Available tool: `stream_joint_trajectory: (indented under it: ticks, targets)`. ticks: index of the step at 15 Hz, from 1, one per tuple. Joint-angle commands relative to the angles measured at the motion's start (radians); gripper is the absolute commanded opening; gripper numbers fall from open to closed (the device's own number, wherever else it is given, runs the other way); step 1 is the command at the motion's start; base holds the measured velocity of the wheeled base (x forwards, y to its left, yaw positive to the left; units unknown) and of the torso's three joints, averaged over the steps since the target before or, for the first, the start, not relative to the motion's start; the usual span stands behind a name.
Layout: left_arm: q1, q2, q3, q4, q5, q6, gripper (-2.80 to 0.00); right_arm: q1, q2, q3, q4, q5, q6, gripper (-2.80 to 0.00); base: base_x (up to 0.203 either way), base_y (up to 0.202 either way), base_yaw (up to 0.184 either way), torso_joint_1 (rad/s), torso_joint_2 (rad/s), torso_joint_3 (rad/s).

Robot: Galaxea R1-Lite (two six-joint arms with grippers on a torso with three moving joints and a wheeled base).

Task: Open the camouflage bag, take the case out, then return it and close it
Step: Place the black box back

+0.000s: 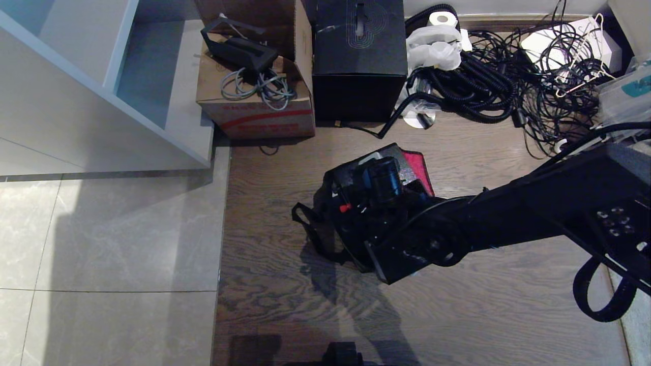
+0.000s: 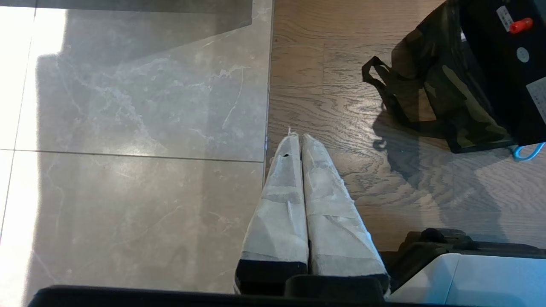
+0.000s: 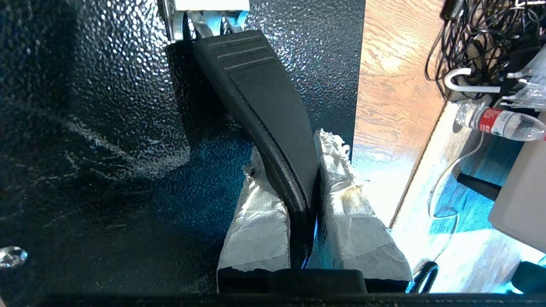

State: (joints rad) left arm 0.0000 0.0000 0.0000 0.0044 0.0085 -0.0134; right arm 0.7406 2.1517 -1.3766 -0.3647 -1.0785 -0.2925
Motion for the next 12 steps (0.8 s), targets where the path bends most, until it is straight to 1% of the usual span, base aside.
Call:
stream_joint_trajectory:
  ticks: [1,6,12]
  targets:
    - [0.0,0.0,0.0,0.0,0.001,0.0,-2.8,-0.001,0.035,-0.03,-0.003,-0.005,-0.001,-2.8,0.0,0.0,0.0,0.0,0.0,0.0]
    - [0.0,0.0,0.0,0.0,0.001,0.0,-2.8,-0.001,0.093,-0.122,0.017,-0.004,0.012,-2.8,0.0,0.0,0.0,0.0,0.0,0.0]
    - [0.0,0.0,0.0,0.0,0.001,0.0,-2.8,-0.001,0.076,-0.19,0.142,-0.001,0.059,-2.8,0.0,0.0,0.0,0.0,0.0,0.0]
